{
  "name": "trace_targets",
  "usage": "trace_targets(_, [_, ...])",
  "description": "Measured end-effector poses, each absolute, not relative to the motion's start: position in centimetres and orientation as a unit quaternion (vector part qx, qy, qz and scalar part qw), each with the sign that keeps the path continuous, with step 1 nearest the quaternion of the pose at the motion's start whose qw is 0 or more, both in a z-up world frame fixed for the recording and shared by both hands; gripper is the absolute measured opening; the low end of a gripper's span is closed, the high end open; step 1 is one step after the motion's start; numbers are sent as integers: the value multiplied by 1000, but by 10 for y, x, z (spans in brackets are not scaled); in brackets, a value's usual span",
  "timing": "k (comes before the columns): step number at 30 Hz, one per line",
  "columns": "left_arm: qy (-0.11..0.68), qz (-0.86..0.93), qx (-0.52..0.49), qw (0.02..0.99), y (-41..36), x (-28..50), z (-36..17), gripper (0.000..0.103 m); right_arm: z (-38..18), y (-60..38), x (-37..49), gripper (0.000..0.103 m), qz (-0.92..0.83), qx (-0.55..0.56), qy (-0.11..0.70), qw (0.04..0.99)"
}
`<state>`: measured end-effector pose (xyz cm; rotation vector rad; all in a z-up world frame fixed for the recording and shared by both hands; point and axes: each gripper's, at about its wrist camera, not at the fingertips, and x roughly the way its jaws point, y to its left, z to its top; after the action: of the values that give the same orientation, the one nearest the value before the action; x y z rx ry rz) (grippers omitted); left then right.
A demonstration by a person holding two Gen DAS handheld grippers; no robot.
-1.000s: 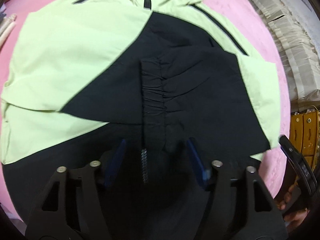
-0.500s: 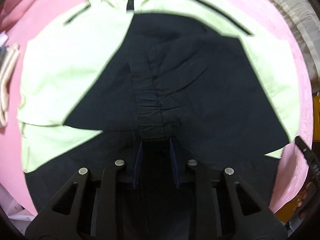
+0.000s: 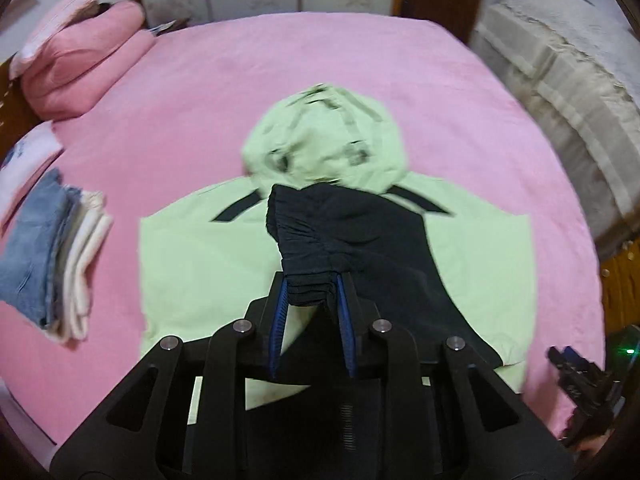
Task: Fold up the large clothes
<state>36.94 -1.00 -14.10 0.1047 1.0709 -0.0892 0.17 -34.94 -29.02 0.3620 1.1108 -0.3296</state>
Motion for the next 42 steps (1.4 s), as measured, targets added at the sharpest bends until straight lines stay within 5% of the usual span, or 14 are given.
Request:
trace_targets(12, [624, 52, 81, 775, 65, 351, -292, 24, -295, -323, 25, 60, -127, 175, 506, 835])
trace_targets(18, [552, 88, 101, 823, 37, 333, -258, 26, -292, -298, 39, 25, -69, 168, 507, 843])
trace_targets(23, [513, 29, 80, 854, 14, 327, -240, 26, -312, -251, 65, 22, 1, 129, 539, 832])
trace_targets(28, [514, 45, 104, 850, 2, 342, -252, 27, -349, -210, 101, 4, 35, 80, 575, 814])
trace_targets(33, [469, 118, 108, 869, 3, 334, -217, 27, -353, -195, 117, 4, 38, 89, 568, 817])
trace_targets(34, [455, 124, 107, 875, 3, 329, -208, 34, -352, -196, 115, 4, 38, 101, 565, 818])
trace_targets(35, [446, 126, 106, 880, 4, 325, -202, 54, -351, -197, 112, 4, 41, 116, 563, 817])
trace_targets(37, [431, 123, 100, 888, 3, 313, -192, 78, -348, -200, 108, 4, 49, 141, 561, 814])
trace_targets(42, [480, 15, 91, 872, -12, 313, -213, 77, -335, -194, 99, 4, 105, 195, 547, 807])
